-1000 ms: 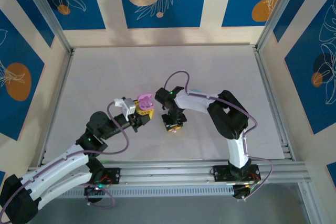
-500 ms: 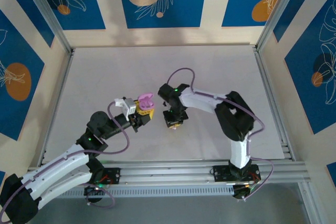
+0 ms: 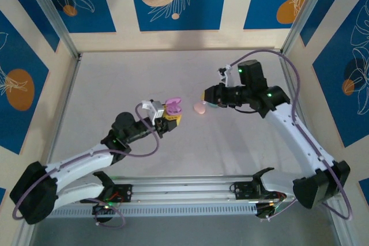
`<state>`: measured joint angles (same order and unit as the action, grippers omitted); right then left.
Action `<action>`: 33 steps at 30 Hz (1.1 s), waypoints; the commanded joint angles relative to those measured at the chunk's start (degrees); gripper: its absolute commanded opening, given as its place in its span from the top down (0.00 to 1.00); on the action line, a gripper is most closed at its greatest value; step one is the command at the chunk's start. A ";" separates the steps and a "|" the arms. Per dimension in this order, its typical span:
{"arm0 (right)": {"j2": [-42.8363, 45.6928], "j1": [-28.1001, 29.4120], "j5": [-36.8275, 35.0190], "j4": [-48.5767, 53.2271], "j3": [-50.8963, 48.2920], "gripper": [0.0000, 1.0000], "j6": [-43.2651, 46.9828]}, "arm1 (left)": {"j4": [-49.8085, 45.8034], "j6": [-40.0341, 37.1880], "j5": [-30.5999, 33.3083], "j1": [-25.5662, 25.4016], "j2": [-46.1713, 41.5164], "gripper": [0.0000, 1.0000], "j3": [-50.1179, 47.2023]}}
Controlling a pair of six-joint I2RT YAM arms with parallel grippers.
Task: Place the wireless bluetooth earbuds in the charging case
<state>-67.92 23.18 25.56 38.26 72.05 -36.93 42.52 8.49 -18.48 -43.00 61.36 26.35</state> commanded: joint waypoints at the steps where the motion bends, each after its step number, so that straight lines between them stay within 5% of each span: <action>1: 1.48 -0.07 10.88 -2.48 1.50 0.77 -2.56 | 10.82 -0.51 -3.07 -1.56 4.08 0.80 3.44; 14: 0.05 4.45 10.58 -6.80 1.24 0.77 -5.79 | 14.72 -0.93 -3.07 -4.55 13.02 0.80 9.23; 33: -4.78 10.42 -0.33 0.73 6.58 0.76 -1.95 | 14.81 -2.12 -0.82 -5.80 14.40 0.80 10.29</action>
<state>-71.99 32.75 27.77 35.90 76.55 -40.71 54.46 7.09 -19.68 -47.92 75.57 34.57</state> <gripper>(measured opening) 0.239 0.363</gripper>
